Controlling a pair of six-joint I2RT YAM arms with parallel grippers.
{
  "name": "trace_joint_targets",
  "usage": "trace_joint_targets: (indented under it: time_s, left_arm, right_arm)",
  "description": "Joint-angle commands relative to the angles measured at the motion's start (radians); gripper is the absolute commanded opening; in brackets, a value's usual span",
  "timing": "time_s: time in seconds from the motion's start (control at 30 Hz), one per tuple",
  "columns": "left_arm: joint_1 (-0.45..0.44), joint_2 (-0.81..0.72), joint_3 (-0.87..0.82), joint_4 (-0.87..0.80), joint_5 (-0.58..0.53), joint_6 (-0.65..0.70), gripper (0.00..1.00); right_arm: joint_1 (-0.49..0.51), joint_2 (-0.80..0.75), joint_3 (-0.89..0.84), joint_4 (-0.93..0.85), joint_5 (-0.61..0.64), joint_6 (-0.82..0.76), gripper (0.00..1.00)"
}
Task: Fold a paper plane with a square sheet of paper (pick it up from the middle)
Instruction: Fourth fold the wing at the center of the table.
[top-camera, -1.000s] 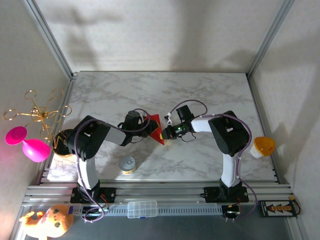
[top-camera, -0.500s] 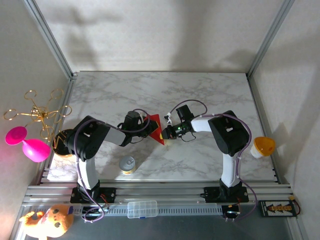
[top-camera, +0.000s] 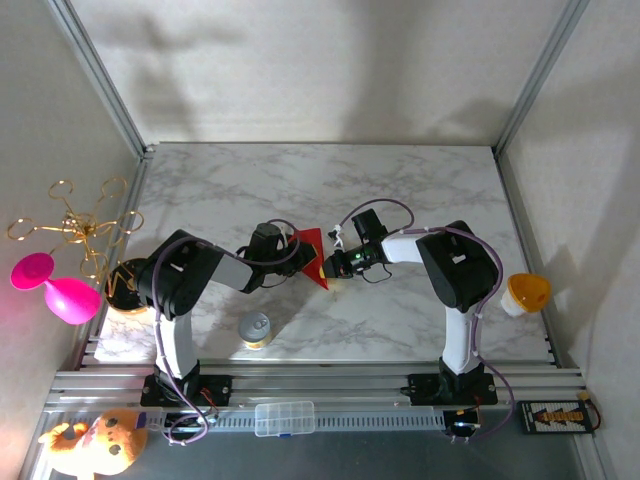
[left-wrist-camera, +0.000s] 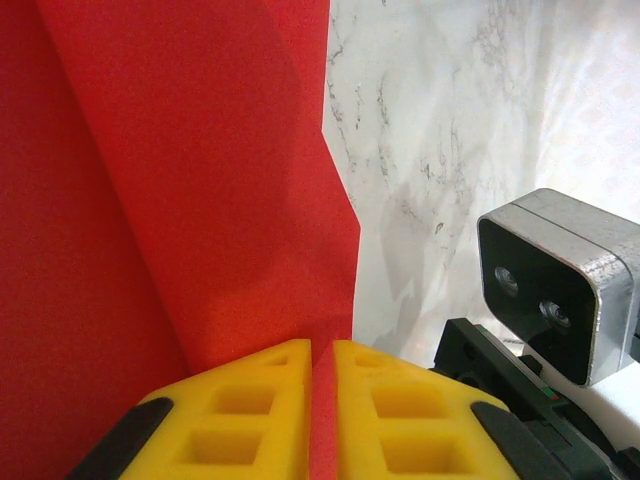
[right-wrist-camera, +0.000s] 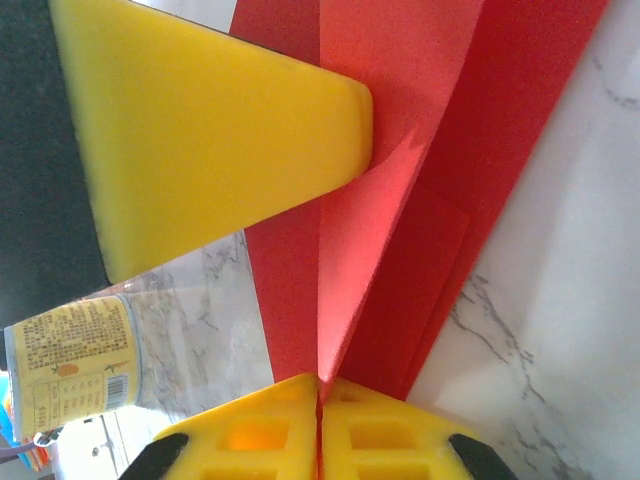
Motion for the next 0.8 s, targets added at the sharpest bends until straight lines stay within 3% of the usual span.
trace_joint_targets:
  time_s: [0.0, 0.6, 0.77]
  left_arm:
    - [0.002, 0.023, 0.018, -0.01, -0.022, 0.005, 0.14]
    - [0.003, 0.022, 0.01, -0.042, -0.025, 0.014, 0.14]
    - [0.006, -0.048, 0.011, -0.037, -0.017, 0.012, 0.17]
  right_arm:
    - [-0.006, 0.091, -0.03, -0.081, 0.191, -0.019, 0.11]
    - [-0.005, 0.021, -0.006, -0.107, 0.187, -0.001, 0.16]
    - [-0.005, 0.014, -0.002, -0.13, 0.203, -0.025, 0.06]
